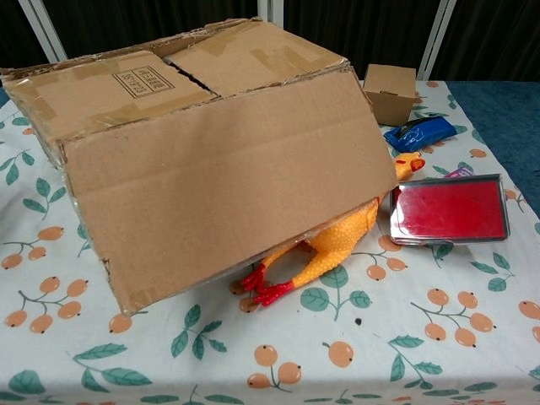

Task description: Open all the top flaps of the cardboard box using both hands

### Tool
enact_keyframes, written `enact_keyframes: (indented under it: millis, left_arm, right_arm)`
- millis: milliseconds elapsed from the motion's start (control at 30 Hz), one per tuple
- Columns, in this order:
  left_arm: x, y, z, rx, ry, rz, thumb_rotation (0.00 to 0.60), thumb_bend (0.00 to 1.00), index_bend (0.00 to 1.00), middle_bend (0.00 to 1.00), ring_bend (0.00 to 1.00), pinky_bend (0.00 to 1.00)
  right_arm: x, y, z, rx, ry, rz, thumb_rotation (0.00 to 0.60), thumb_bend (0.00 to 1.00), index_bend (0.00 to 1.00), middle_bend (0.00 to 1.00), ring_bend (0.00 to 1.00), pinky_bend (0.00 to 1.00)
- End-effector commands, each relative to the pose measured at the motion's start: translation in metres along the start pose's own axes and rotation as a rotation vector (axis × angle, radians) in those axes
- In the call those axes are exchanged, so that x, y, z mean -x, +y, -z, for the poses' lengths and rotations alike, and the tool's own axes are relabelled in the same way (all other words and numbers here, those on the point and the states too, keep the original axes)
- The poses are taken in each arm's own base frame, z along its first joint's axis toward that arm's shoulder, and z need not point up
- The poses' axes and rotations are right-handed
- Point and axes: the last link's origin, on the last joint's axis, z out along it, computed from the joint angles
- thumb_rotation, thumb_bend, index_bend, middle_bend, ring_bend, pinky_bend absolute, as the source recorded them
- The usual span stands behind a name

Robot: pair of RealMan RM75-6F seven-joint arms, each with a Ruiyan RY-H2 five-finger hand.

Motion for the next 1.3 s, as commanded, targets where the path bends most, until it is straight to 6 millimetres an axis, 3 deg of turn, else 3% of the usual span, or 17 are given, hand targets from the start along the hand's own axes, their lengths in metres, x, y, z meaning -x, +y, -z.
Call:
enact_keyframes:
  millis: [33,233,567,867,1300]
  left_arm:
    - [0.001,0.000,0.000,-0.003,-0.003,0.003,0.358,0.04,0.09,0.10,0.08,0.20]
    - [0.003,-0.004,0.001,-0.010,-0.008,0.010,0.358,0.04,0.09,0.10,0.08,0.20]
    - [0.004,-0.013,0.000,-0.024,-0.006,0.028,0.356,0.04,0.09,0.10,0.08,0.20]
    - [0.005,-0.018,0.000,-0.031,-0.002,0.038,0.356,0.04,0.09,0.10,0.08,0.20]
    - [0.003,-0.022,0.000,-0.036,0.006,0.038,0.357,0.04,0.09,0.10,0.08,0.20]
  right_arm:
    - [0.017,0.006,-0.030,-0.039,0.076,0.187,0.600,0.76,0.17,0.15,0.00,0.00]
    - [0.051,0.000,-0.094,-0.031,0.084,0.364,0.600,0.76,0.21,0.16,0.00,0.00]
    - [0.066,-0.015,-0.155,0.070,0.048,0.427,0.600,0.74,0.24,0.07,0.00,0.00]
    - [0.078,-0.026,-0.181,0.104,0.001,0.428,0.600,0.74,0.25,0.03,0.00,0.00]
    - [0.093,-0.037,-0.198,0.109,-0.039,0.444,0.600,0.73,0.30,0.00,0.00,0.00]
